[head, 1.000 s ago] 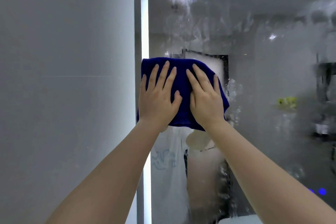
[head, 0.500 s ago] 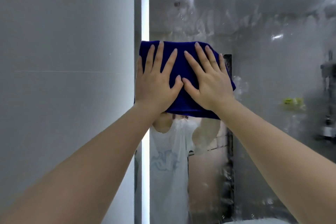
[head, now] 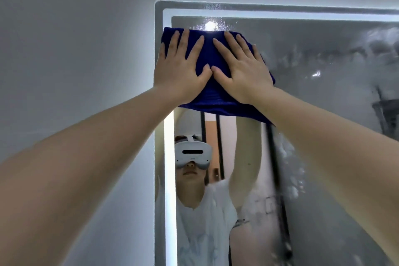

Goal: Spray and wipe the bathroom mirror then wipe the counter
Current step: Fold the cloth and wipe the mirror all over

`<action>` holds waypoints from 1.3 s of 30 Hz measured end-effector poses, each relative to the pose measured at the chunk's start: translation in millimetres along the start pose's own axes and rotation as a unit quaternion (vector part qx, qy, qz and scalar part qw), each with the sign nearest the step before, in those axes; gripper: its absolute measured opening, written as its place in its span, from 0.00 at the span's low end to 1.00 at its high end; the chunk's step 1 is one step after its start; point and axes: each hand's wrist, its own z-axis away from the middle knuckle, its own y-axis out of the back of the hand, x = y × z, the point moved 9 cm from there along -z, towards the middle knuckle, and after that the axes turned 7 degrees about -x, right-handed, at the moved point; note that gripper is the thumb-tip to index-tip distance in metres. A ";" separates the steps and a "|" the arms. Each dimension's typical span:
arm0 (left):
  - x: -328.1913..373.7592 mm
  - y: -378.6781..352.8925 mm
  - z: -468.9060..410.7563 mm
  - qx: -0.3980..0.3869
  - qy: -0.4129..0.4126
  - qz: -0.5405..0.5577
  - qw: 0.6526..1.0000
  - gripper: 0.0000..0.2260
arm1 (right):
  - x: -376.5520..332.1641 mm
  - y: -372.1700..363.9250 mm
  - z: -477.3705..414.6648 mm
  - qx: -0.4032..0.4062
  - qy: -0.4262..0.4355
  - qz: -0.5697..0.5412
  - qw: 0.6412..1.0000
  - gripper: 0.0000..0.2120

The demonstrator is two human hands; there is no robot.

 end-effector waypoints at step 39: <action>41.9 10.2 -88.7 -0.028 -0.024 0.007 0.999 0.28 | 78.3 33.5 -62.8 -0.035 0.007 0.009 0.999 0.35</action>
